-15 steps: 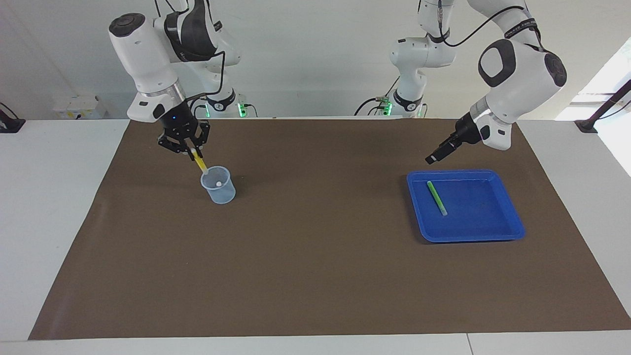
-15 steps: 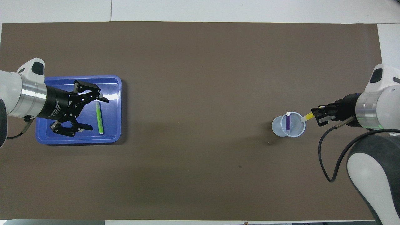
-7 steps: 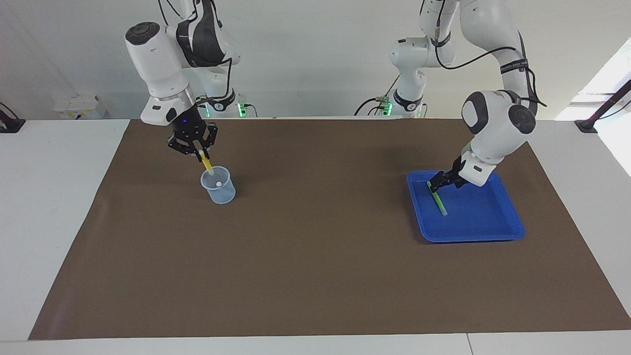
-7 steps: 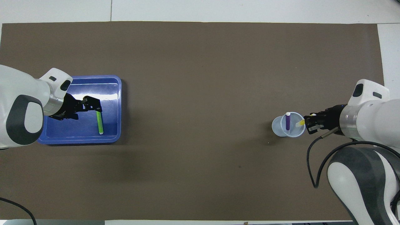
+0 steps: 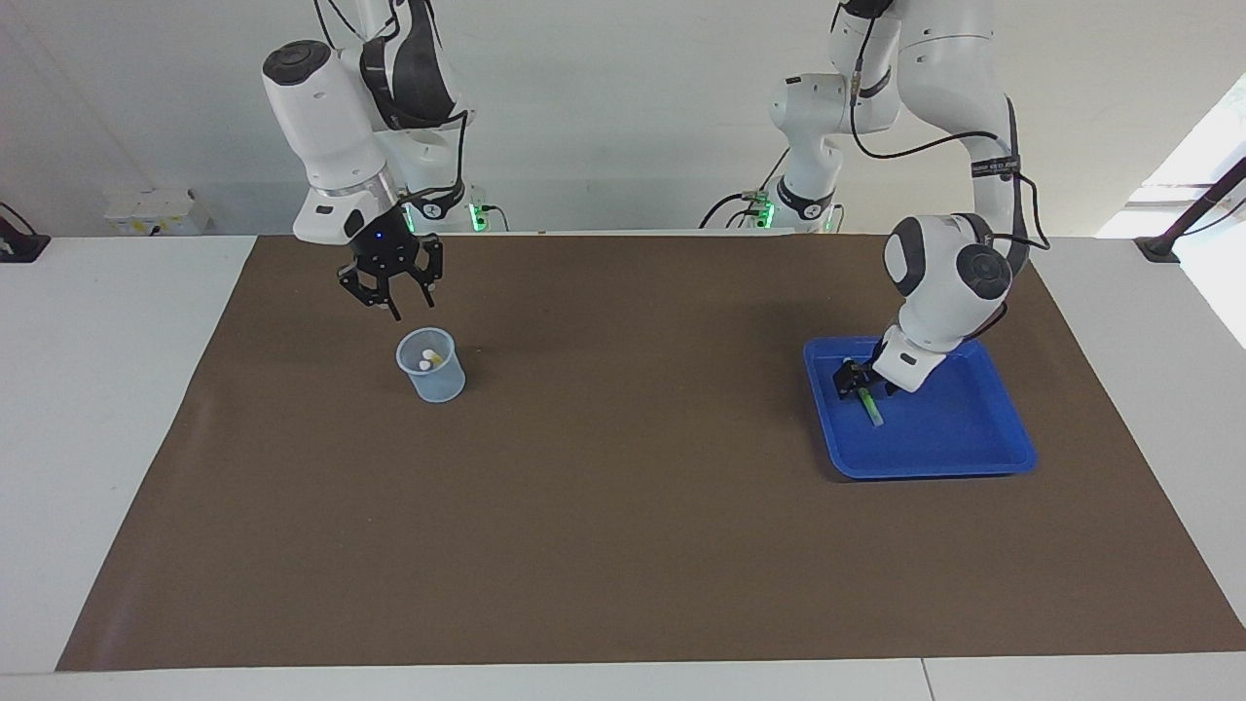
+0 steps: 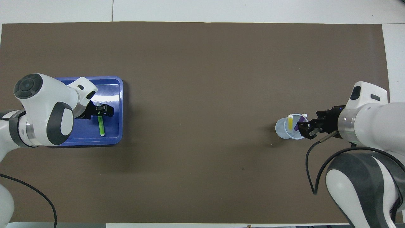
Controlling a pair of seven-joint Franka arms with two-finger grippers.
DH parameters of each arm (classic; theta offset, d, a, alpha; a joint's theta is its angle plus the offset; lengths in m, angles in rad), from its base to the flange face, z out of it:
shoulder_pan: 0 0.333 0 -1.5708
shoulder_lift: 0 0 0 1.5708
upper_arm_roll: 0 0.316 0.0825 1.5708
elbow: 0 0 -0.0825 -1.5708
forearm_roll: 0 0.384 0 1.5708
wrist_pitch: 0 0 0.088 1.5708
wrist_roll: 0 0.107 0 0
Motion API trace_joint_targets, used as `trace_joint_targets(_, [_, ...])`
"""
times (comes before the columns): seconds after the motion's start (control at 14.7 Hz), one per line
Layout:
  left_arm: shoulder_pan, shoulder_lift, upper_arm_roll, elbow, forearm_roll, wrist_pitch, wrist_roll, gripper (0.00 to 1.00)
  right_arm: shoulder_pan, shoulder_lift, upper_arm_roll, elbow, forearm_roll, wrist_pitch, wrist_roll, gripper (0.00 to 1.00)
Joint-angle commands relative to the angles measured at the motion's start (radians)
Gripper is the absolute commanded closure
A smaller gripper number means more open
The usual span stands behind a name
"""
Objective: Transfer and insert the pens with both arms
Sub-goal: 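Insert the yellow pen into the cup while the left gripper grasps green pen, then lift the green pen with the left gripper while the right gripper approaches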
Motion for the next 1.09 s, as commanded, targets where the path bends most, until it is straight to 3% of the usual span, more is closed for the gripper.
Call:
trace_joint_targets(0.0, [-0.015, 0.001, 0.009, -0.012, 0.022, 0.026, 0.008, 0.26, -0.003, 0.000, 0.001, 0.104, 0.007, -0.118, -0.001, 0.00])
trace_joint_targets(0.2, [-0.015, 0.003, 0.009, -0.013, 0.022, 0.027, 0.008, 0.41, -0.019, 0.040, -0.002, 0.207, 0.206, -0.218, 0.047, 0.00])
trace_joint_targets(0.34, [-0.015, 0.003, 0.009, -0.013, 0.022, 0.027, 0.008, 0.55, -0.018, 0.039, -0.001, 0.204, 0.324, -0.220, 0.254, 0.00])
trace_joint_targets(0.55, [-0.011, 0.004, 0.009, -0.010, 0.022, 0.023, 0.010, 1.00, 0.039, 0.037, 0.002, 0.204, 0.498, -0.188, 0.626, 0.00])
trace_joint_targets(0.89, [-0.006, 0.007, 0.007, 0.022, 0.020, -0.020, 0.004, 1.00, 0.181, 0.042, 0.004, 0.195, 0.650, 0.024, 1.054, 0.00])
trace_joint_targets(1.02, [-0.005, 0.000, 0.006, 0.091, 0.009, -0.135, -0.008, 1.00, 0.256, 0.043, 0.004, 0.178, 0.650, 0.130, 1.142, 0.00])
